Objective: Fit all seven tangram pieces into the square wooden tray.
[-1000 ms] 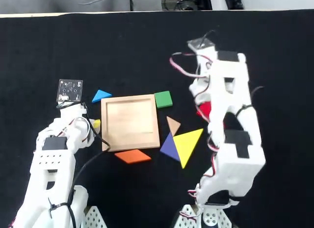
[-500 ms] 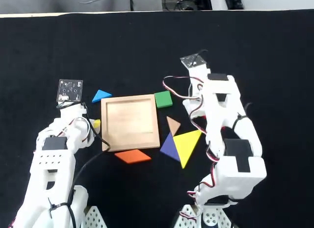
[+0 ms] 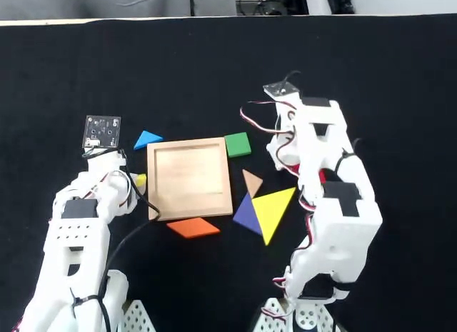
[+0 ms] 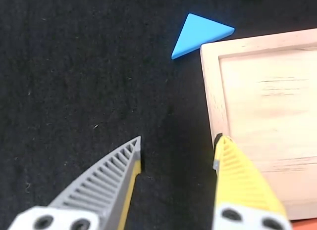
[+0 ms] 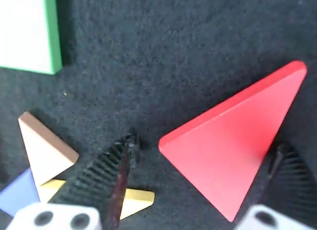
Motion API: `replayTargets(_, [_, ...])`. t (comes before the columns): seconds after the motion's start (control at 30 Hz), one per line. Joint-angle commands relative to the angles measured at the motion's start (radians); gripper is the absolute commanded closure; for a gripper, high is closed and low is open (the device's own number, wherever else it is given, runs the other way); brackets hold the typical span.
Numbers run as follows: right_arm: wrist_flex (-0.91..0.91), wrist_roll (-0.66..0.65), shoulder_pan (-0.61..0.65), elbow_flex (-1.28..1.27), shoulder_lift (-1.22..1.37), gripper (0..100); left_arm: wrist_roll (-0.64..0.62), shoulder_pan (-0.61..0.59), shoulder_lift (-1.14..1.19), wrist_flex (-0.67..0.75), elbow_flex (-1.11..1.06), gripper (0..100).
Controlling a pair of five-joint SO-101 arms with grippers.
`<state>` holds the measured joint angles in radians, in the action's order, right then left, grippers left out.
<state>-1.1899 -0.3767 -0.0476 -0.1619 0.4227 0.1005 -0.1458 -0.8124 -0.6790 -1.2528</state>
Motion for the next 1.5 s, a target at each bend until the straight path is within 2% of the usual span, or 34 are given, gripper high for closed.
replayTargets(0.0, [0.002, 0.0, -0.034, 0.042, 0.005, 70.9, -0.002, -0.01, -0.02, 0.014, 0.005, 76])
replayTargets(0.07, [0.005, 0.003, -0.034, 0.042, 0.005, 73.4, -0.002, -0.01, -0.02, 0.014, 0.007, 76])
replayTargets(0.37, [0.005, 0.003, -0.034, 0.048, 0.001, 73.7, -0.002, -0.01, -0.02, 0.014, 0.007, 76])
replayTargets(0.5, [-0.026, -0.005, -0.029, 0.042, -0.099, 73.7, -0.002, -0.012, -0.02, 0.014, 0.007, 76])
replayTargets(0.57, [-0.075, -0.054, -0.012, 0.047, -0.203, 73.7, -0.002, -0.012, -0.02, 0.014, 0.007, 76])
replayTargets(0.67, [-0.166, -0.195, 0.08, 0.041, -0.381, 73.7, -0.006, -0.033, -0.02, 0.011, 0.012, 76])
replayTargets(0.8, [-0.247, -0.313, 0.255, 0.041, -0.538, 73.7, -0.029, -0.117, -0.021, 0.008, 0.035, 76])
replayTargets(0.9, [-0.252, -0.324, 0.388, 0.045, -0.553, 73.7, -0.092, -0.206, -0.021, 0.006, 0.038, 76])
replayTargets(1.1, [-0.239, -0.361, 0.585, 0.054, -0.519, 73.7, -0.084, -0.418, -0.021, 0.006, -0.004, 76])
replayTargets(1.33, [-0.236, -0.617, 0.687, 0.064, -0.349, 73.4, 0.034, -0.647, -0.021, 0.009, -0.056, 76])
replayTargets(1.47, [-0.236, -0.77, 0.704, 0.065, -0.252, 73.4, 0.032, -0.687, -0.021, 0.008, -0.059, 76])
